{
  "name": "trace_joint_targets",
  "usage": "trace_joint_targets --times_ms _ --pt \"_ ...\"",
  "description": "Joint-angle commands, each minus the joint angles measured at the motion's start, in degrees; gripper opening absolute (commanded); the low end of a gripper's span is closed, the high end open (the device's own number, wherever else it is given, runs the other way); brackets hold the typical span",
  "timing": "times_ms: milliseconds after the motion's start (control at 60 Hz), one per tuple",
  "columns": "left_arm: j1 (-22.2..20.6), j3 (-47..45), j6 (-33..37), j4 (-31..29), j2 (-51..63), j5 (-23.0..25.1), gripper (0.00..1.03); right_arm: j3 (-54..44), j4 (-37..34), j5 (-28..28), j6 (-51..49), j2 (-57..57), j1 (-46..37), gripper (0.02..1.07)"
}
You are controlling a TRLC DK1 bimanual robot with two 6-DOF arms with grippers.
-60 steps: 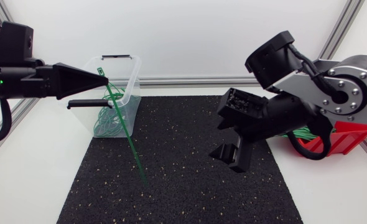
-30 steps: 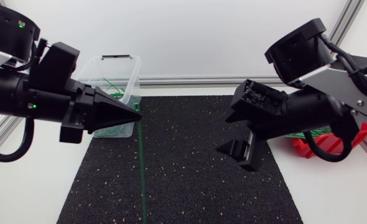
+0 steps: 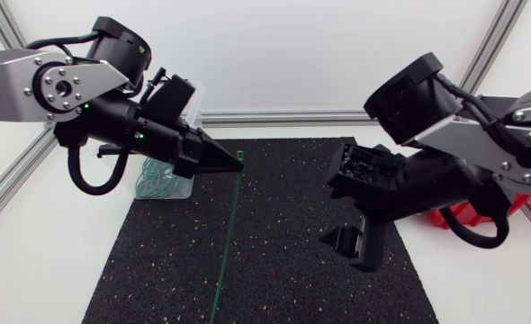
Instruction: Take a green cable tie from the red box, thread the tail through the head to close it, then place it in the transparent bin on the left.
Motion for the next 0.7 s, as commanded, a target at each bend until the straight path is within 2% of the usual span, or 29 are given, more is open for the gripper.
trace_joint_targets --times_ms 0,367,433,467,500,517,600,683 --pt "-0.6 2.9 2.5 -0.5 3.4 0.7 0.03 -0.5 -0.8 0.3 -1.2 1.3 1.3 1.02" --pt "-0.2 5.7 5.3 -1.6 8.1 2.2 0.03 1.4 0.4 0.1 0.9 4.5 3.5 1.00" --pt "-0.1 5.9 5.6 -1.7 8.4 2.2 0.03 0.9 1.7 1.7 1.0 5.7 3.6 1.00" --pt "-0.1 6.1 5.8 -1.8 8.5 2.3 0.03 -0.8 4.6 4.8 0.6 6.3 4.4 1.00" --pt "-0.1 6.4 6.0 -2.1 8.8 2.3 0.03 -3.1 10.2 8.2 0.1 6.3 5.7 0.95" --pt "-0.2 6.6 6.2 -2.4 9.0 2.3 0.03 -4.1 12.5 8.2 -1.1 6.4 5.7 0.93" --pt "-0.4 7.2 6.7 -3.3 9.5 2.3 0.03 -4.6 14.1 9.3 -1.3 8.0 6.2 0.93" --pt "-0.4 7.6 7.1 -3.6 10.3 2.3 0.03 -5.8 18.7 10.7 -2.9 8.0 7.5 0.93"
